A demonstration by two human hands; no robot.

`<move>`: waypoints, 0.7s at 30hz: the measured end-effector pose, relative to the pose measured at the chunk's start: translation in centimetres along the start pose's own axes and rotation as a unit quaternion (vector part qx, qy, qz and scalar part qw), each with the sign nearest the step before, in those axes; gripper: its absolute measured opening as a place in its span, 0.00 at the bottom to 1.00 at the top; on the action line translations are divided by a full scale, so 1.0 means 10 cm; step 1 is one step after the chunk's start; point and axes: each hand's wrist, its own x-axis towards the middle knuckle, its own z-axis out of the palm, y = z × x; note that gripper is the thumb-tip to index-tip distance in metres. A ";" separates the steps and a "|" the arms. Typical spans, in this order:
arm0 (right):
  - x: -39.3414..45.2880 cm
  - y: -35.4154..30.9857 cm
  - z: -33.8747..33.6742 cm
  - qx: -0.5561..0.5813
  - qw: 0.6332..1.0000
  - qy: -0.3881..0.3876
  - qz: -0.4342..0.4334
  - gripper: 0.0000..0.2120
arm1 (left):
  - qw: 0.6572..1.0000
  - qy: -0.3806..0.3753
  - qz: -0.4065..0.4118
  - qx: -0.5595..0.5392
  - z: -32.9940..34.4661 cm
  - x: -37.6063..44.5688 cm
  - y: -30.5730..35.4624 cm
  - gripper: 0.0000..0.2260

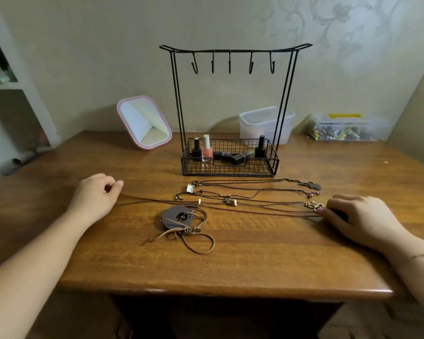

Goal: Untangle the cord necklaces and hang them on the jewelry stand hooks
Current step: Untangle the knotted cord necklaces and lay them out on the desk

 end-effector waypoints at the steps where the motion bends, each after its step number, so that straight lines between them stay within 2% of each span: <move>1: 0.01 0.00 -0.01 -0.007 1.000 0.004 -0.002 0.22 | 0.999 -0.010 -0.003 0.050 -0.01 0.00 -0.03 0.18; 4: 0.03 -0.06 -0.03 -0.035 0.999 0.024 -0.015 0.22 | 0.986 -0.041 -0.039 0.156 -0.07 -0.04 -0.04 0.19; 7: 0.05 -0.11 -0.06 -0.042 0.998 0.033 -0.026 0.21 | 0.983 -0.033 -0.067 0.168 -0.13 -0.13 0.06 0.20; 9: 0.06 -0.12 -0.06 -0.040 0.998 0.034 -0.027 0.21 | 0.991 0.017 -0.004 0.132 -0.15 -0.24 0.19 0.19; 11: 0.07 -0.12 -0.06 -0.040 0.998 0.038 -0.028 0.22 | 0.989 0.022 0.129 0.068 -0.20 -0.38 0.39 0.19; 13: 0.07 -0.14 -0.06 -0.045 0.998 0.044 -0.030 0.22 | 0.965 -0.081 0.248 0.024 -0.27 -0.52 0.63 0.21; 15: 0.08 -0.14 -0.05 -0.054 0.996 0.059 -0.036 0.22 | 0.930 -0.162 0.327 0.046 -0.27 -0.63 0.84 0.22; 17: 0.10 -0.17 -0.03 -0.054 0.994 0.084 -0.053 0.20 | 0.917 -0.177 0.353 0.054 -0.22 -0.71 0.94 0.20; 21: 0.24 -0.44 -0.06 -0.030 0.981 0.158 -0.109 0.13 | 0.908 -0.134 0.397 -0.005 -0.16 -0.82 0.99 0.11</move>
